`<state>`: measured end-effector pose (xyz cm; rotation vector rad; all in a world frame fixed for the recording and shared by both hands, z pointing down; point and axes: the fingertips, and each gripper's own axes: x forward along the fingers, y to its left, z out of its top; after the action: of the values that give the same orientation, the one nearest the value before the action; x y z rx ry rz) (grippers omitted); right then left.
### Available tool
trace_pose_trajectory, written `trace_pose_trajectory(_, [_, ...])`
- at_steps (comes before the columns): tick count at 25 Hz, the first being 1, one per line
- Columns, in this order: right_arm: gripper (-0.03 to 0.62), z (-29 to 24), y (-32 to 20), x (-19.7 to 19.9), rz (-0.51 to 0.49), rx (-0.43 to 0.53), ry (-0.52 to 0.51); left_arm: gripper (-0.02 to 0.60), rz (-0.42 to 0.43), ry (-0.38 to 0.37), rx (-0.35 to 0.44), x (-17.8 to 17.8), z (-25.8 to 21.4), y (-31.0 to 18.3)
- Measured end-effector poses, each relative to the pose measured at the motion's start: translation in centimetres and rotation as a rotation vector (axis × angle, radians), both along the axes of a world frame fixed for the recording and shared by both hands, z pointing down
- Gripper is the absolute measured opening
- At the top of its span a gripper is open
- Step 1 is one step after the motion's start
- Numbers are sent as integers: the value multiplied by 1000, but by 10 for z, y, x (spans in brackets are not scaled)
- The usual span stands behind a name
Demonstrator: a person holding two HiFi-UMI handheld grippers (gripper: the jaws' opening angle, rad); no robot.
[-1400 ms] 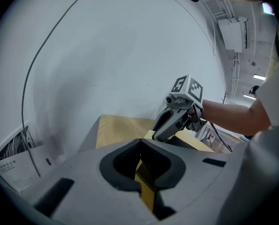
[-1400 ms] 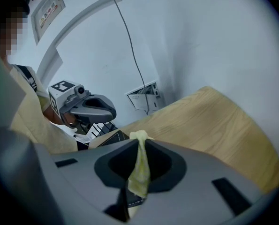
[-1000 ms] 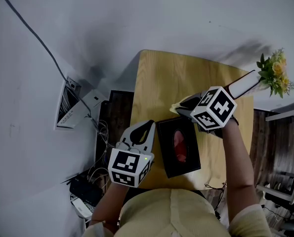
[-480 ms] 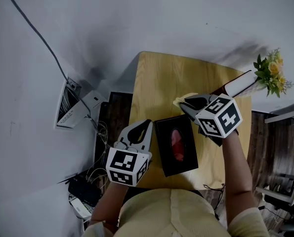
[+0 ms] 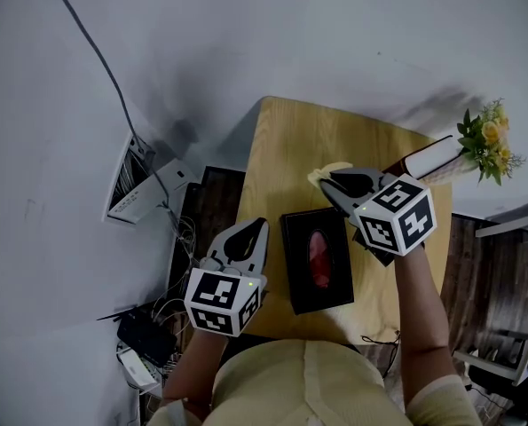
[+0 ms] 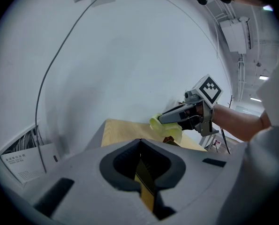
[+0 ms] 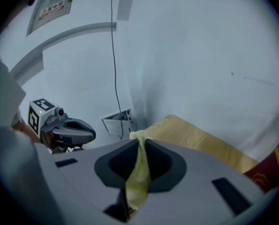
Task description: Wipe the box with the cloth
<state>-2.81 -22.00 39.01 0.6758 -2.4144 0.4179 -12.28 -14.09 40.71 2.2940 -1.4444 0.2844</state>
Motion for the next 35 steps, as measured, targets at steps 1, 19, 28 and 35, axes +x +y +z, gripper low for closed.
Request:
trace_pose_trajectory(1, [55, -3, 1, -3, -7, 4, -9, 17, -9, 6, 2, -2, -2, 1])
trace_pose_trajectory(19, [55, -30, 75, -98, -382, 126, -17, 17, -132, 3, 9, -44, -4, 24])
trace_pose_trajectory(28, [55, 18, 101, -111, -565, 42, 191, 17, -164, 20, -8, -61, 4, 35])
trace_pose_trajectory(35, [55, 34, 106, -120, -679, 14, 336, 17, -158, 31, -22, -65, 12, 36])
